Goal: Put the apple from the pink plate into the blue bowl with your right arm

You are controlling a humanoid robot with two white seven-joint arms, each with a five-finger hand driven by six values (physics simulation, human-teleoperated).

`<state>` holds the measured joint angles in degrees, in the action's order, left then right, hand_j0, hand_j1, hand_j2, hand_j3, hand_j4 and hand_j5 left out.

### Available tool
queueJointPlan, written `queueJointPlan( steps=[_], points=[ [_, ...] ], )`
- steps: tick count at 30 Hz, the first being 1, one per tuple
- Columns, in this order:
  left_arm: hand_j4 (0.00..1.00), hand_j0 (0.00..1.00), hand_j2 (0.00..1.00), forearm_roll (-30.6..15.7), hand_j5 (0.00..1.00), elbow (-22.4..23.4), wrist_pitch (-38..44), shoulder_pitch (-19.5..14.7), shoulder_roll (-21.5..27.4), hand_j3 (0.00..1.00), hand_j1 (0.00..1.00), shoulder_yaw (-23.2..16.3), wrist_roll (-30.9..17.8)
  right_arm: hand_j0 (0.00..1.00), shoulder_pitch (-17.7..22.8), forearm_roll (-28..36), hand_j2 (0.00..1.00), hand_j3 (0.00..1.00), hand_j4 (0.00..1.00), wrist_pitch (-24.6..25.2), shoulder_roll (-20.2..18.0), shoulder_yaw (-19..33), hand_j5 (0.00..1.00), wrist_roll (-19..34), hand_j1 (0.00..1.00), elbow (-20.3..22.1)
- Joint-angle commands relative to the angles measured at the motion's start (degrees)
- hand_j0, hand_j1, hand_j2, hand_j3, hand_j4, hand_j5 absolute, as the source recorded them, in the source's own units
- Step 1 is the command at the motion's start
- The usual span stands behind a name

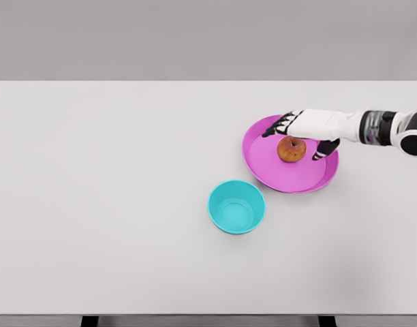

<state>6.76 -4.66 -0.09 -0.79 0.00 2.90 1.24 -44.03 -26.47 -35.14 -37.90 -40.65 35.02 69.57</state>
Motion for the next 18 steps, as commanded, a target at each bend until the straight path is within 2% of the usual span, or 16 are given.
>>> queueJointPlan(
  steps=[1,9,12,18],
  points=[
    [1.0,1.0,1.0,0.0,1.0,0.0,0.0,0.0,0.0,1.0,1.0,0.0,0.0,1.0,0.0,0.3,1.0,1.0,1.0,0.1,0.5,-0.7,1.0,0.0,1.0,-1.4],
    [1.0,1.0,1.0,0.0,1.0,0.0,0.0,0.0,0.0,1.0,1.0,0.0,0.0,1.0,-0.1,0.3,1.0,1.0,1.0,0.1,0.6,-1.1,1.0,0.0,1.0,-2.6],
    [1.0,1.0,1.0,0.1,1.0,0.0,0.0,0.0,0.0,1.0,1.0,0.0,0.0,1.0,-1.0,0.2,1.0,1.0,1.0,0.1,2.1,-1.2,1.0,0.0,1.0,-3.9],
    [1.0,1.0,1.0,0.0,1.0,0.0,0.0,0.0,0.0,1.0,1.0,0.0,0.0,1.0,-1.1,0.2,1.0,1.0,1.0,0.1,2.7,-1.7,1.0,0.0,1.0,-5.3]
  ],
)
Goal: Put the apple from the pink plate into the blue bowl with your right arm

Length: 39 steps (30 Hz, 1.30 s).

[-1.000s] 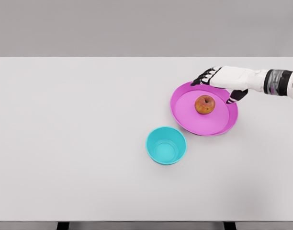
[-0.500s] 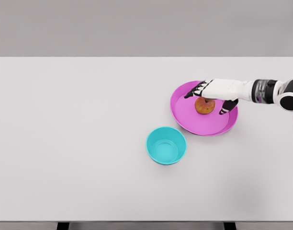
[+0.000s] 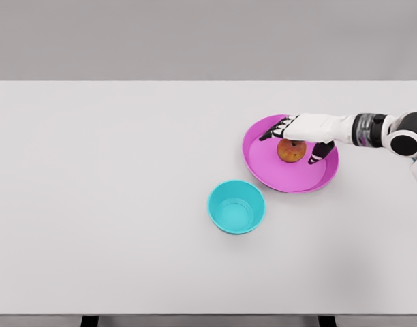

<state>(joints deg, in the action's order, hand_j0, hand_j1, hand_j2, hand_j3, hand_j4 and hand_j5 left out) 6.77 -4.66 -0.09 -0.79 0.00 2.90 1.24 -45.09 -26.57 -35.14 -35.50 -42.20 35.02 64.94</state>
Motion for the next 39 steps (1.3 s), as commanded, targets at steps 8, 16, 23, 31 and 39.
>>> queueJointPlan(
  steps=[8,16,23,31,39],
  points=[
    [1.0,1.0,1.0,0.0,1.0,0.0,0.0,0.0,0.0,1.0,1.0,0.0,0.0,0.7,0.0,0.3,0.7,0.7,0.7,0.1,0.3,-0.9,0.7,0.0,0.7,-0.8],
    [1.0,1.0,1.0,0.0,1.0,0.0,0.0,0.0,0.0,1.0,1.0,0.0,0.0,0.48,0.0,0.3,0.48,0.48,0.48,0.1,0.2,-1.6,0.48,0.0,0.48,-0.8],
    [1.0,1.0,1.0,0.0,1.0,0.0,0.0,0.0,0.0,1.0,1.0,0.0,0.0,0.46,-0.4,0.3,0.46,0.46,0.46,0.1,-0.1,-1.3,0.46,0.0,0.46,-0.3],
    [1.0,1.0,1.0,0.0,1.0,0.0,0.0,0.0,0.0,1.0,1.0,-0.1,0.0,0.46,-1.3,0.4,0.46,0.46,0.46,0.1,-0.6,-0.1,0.46,0.0,0.46,1.8],
    [1.0,1.0,1.0,0.0,1.0,0.0,0.0,0.0,0.0,1.0,1.0,0.0,0.0,0.46,-1.4,0.4,0.46,0.46,0.46,0.1,-1.0,-0.1,0.46,0.0,0.46,8.9]
  ],
)
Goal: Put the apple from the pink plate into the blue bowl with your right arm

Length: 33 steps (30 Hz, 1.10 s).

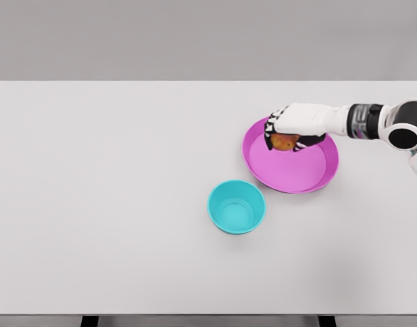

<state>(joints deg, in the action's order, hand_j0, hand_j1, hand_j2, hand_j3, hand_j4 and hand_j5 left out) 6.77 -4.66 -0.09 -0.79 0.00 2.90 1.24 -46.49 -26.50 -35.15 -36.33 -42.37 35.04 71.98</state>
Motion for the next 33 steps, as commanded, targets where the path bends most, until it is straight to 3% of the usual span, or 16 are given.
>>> queueJointPlan(
  steps=[1,3,8,15,21,33],
  points=[
    [1.0,1.0,1.0,0.0,1.0,0.0,0.0,0.0,0.0,1.0,1.0,0.0,0.0,0.46,0.0,0.3,0.46,0.46,0.46,0.2,-0.2,0.1,0.46,0.0,0.46,2.2],
    [1.0,1.0,1.0,0.0,1.0,0.0,0.0,0.0,0.0,1.0,1.0,0.0,0.0,0.46,0.1,0.3,0.46,0.46,0.46,0.2,-0.4,0.1,0.46,0.0,0.46,2.5],
    [1.0,1.0,1.0,0.0,1.0,0.0,0.0,0.0,0.0,1.0,1.0,0.0,0.0,0.46,1.1,0.4,0.46,0.46,0.46,0.2,-3.2,0.1,0.46,0.0,0.46,8.3],
    [1.0,1.0,1.0,0.0,1.0,0.0,0.0,0.0,0.0,1.0,1.0,-0.1,0.0,0.46,1.8,0.4,0.46,0.46,0.46,0.2,-3.6,0.0,0.46,0.0,0.46,9.8],
    [1.0,1.0,1.0,0.0,1.0,0.0,0.0,0.0,0.0,1.0,1.0,0.0,0.0,0.47,3.7,0.4,0.47,0.47,0.47,0.2,-5.3,0.0,0.47,0.0,0.47,16.6],
    [1.0,1.0,1.0,0.0,1.0,0.0,0.0,0.0,0.0,1.0,1.0,0.0,0.0,0.47,5.4,0.4,0.47,0.47,0.47,0.2,-7.4,0.0,0.47,0.0,0.47,25.5]
  ],
)
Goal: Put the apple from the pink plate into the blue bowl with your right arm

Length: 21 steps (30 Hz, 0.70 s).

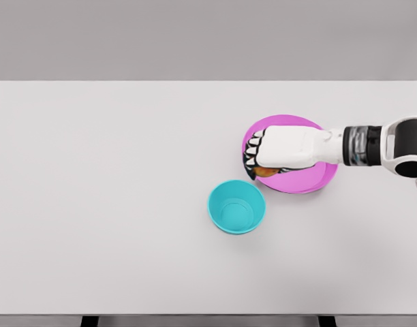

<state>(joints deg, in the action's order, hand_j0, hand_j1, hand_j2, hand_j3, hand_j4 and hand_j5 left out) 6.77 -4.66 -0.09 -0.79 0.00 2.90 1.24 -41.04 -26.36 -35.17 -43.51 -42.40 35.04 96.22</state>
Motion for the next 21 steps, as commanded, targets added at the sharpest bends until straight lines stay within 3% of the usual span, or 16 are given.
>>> queueJointPlan(
  steps=[1,7,21],
  points=[
    [1.0,1.0,1.0,0.0,1.0,0.0,0.0,0.0,0.0,1.0,1.0,0.0,0.0,0.47,0.0,0.3,0.47,0.47,0.47,0.2,-0.3,0.0,0.47,0.0,0.47,1.8],
    [1.0,1.0,1.0,0.0,1.0,0.0,0.0,0.0,0.0,1.0,1.0,0.0,0.0,0.47,1.1,0.3,0.47,0.47,0.47,0.2,-0.2,-0.2,0.47,0.0,0.47,4.2],
    [1.0,1.0,1.0,0.0,1.0,0.0,0.0,0.0,0.0,1.0,1.0,0.0,0.0,0.47,2.6,1.3,0.47,0.47,0.47,0.2,0.6,-1.6,0.47,0.0,0.47,4.2]
  ],
)
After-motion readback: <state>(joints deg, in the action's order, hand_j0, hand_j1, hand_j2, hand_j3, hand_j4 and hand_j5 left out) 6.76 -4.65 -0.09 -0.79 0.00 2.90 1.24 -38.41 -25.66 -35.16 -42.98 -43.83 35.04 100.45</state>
